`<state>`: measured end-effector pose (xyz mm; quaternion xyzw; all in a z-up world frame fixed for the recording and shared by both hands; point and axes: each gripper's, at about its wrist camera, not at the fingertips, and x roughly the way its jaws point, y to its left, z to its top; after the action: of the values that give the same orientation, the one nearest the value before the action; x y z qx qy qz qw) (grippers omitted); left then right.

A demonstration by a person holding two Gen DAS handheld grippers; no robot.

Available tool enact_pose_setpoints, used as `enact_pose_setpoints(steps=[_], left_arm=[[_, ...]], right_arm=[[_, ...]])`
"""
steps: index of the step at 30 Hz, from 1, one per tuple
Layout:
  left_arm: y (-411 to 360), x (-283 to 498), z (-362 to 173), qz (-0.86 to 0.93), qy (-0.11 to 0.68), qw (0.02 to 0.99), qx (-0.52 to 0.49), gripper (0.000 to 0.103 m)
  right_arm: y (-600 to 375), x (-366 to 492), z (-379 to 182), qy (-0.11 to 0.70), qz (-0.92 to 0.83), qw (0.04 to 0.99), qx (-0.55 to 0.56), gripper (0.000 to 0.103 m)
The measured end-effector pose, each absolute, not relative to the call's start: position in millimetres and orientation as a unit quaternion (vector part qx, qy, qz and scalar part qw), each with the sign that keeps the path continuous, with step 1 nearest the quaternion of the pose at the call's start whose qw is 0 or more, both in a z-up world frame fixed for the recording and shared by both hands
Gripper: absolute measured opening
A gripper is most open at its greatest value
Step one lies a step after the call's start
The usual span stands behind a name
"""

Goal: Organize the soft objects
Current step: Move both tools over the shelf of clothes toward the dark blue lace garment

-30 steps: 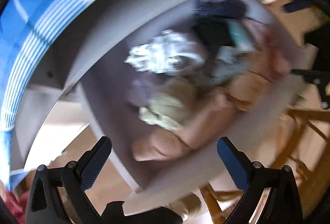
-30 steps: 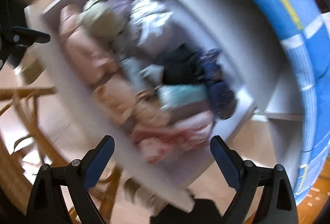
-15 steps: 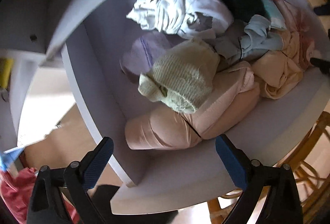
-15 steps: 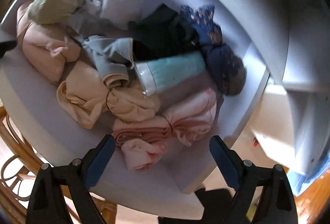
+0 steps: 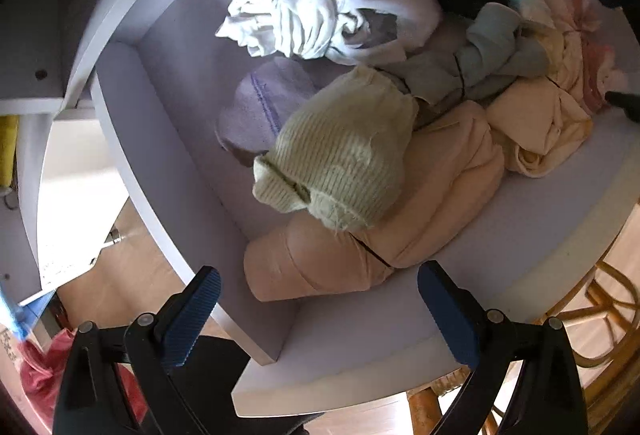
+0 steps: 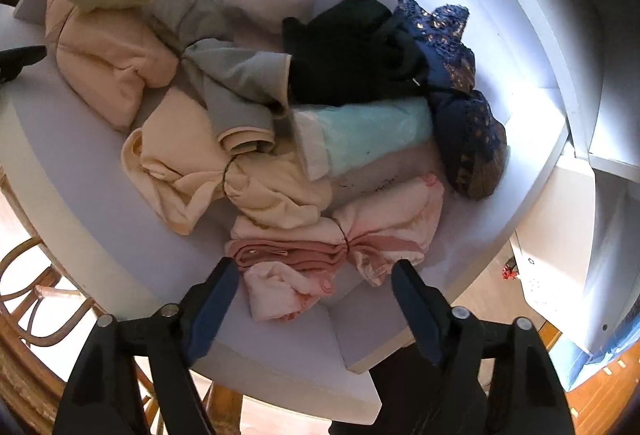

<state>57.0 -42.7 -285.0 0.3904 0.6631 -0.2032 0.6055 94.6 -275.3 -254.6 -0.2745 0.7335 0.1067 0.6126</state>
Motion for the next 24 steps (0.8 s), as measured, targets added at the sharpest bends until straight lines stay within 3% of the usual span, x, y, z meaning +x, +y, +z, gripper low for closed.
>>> enact_pose_setpoints(steps=[18, 24], left_arm=[[-70, 36, -276, -0.206, 0.638, 0.623, 0.404, 0.100], [-76, 36, -279, -0.202, 0.638, 0.624, 0.403, 0.102]], right_arm=[[-275, 98, -257, 0.742, 0.109, 0.609, -0.259, 0.079], [-272, 99, -256, 0.733, 0.125, 0.613, -0.268, 0.085]])
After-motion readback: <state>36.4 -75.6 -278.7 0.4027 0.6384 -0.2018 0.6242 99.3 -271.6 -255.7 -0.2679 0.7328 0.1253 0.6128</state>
